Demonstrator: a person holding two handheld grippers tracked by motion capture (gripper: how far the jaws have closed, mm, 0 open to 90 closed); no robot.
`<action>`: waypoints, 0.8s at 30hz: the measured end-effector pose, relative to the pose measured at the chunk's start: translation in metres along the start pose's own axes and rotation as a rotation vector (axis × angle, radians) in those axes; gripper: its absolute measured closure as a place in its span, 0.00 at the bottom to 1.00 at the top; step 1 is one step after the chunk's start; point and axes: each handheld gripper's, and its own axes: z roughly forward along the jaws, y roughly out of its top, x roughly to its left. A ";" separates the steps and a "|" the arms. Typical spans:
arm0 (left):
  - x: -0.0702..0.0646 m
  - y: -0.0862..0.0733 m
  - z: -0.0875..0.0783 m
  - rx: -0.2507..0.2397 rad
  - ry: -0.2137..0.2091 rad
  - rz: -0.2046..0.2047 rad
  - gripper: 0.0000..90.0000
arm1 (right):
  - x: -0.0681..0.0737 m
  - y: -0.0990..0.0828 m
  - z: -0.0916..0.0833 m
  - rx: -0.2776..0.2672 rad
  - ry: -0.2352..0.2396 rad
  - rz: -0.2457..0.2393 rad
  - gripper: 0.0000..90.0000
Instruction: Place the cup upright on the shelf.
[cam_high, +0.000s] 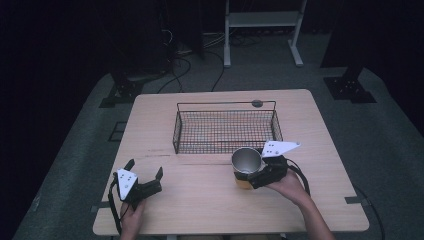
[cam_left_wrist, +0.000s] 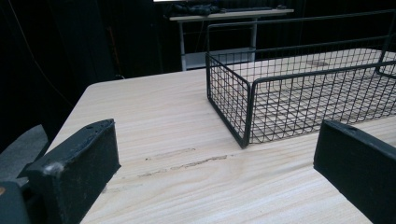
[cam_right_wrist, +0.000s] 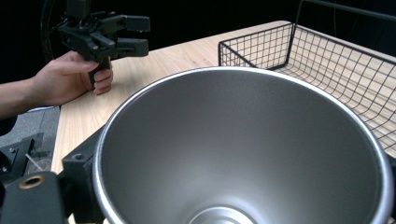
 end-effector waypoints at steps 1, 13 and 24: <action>0.000 0.000 0.000 0.000 0.001 0.000 0.00 | -0.001 0.001 0.000 -0.001 0.000 0.002 0.11; 0.000 0.000 0.000 -0.001 -0.001 0.000 0.00 | -0.012 0.013 -0.001 -0.025 -0.006 0.031 0.14; 0.000 0.000 0.000 0.000 0.000 0.000 0.00 | -0.023 0.021 0.000 -0.032 -0.014 0.054 0.14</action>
